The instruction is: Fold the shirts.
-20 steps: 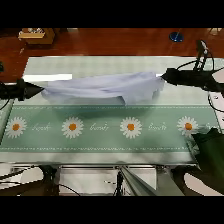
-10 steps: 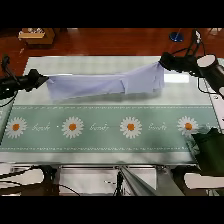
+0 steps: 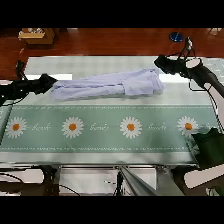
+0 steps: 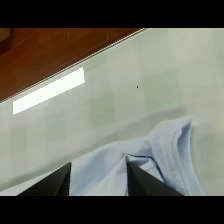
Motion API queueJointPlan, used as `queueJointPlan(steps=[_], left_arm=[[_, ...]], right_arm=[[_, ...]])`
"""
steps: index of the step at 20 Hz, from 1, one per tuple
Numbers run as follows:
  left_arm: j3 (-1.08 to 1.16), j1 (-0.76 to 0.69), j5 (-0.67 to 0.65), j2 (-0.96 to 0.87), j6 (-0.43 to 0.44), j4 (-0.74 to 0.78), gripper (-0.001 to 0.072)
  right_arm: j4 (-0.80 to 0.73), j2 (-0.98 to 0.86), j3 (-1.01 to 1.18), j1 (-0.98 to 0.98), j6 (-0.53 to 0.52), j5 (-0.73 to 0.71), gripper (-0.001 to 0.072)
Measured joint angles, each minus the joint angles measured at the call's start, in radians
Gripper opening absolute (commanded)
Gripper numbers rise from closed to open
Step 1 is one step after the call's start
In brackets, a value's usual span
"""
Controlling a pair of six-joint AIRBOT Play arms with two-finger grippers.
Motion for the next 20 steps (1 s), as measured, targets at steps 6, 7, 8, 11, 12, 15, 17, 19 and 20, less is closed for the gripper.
queueJointPlan(steps=[6,7,8,11,12,15,17,19,20], left_arm=[[0.097,0.078,-0.122,0.002,0.043,0.010,0.0505],[0.108,0.084,-0.146,0.002,0.048,0.013,0.0505],[0.115,0.086,-0.175,0.003,0.051,0.014,0.0505],[0.127,0.086,-0.248,0.003,0.060,0.017,0.0505],[0.129,0.084,-0.267,0.004,0.067,0.020,0.0505],[0.133,0.081,-0.325,0.004,0.081,0.024,0.0505],[0.134,0.080,-0.357,0.004,0.086,0.029,0.0505],[0.134,0.080,-0.381,0.004,0.088,0.029,0.0505],[0.134,0.080,-0.386,0.004,0.089,0.029,0.0505]], right_arm=[[-0.269,0.090,0.003,-0.105,0.067,0.123,0.0592],[-0.298,0.093,0.003,-0.133,0.086,0.167,0.0602],[-0.312,0.092,0.003,-0.162,0.102,0.220,0.0602],[-0.275,0.066,0.003,-0.231,0.092,0.349,0.0603],[-0.253,0.053,0.003,-0.246,0.082,0.377,0.0602],[-0.190,0.011,0.004,-0.257,0.041,0.424,0.0602],[-0.150,-0.021,0.004,-0.245,0.013,0.437,0.0602],[-0.099,-0.054,0.004,-0.223,-0.017,0.447,0.0602],[-0.071,-0.069,0.004,-0.208,-0.033,0.446,0.0603]])
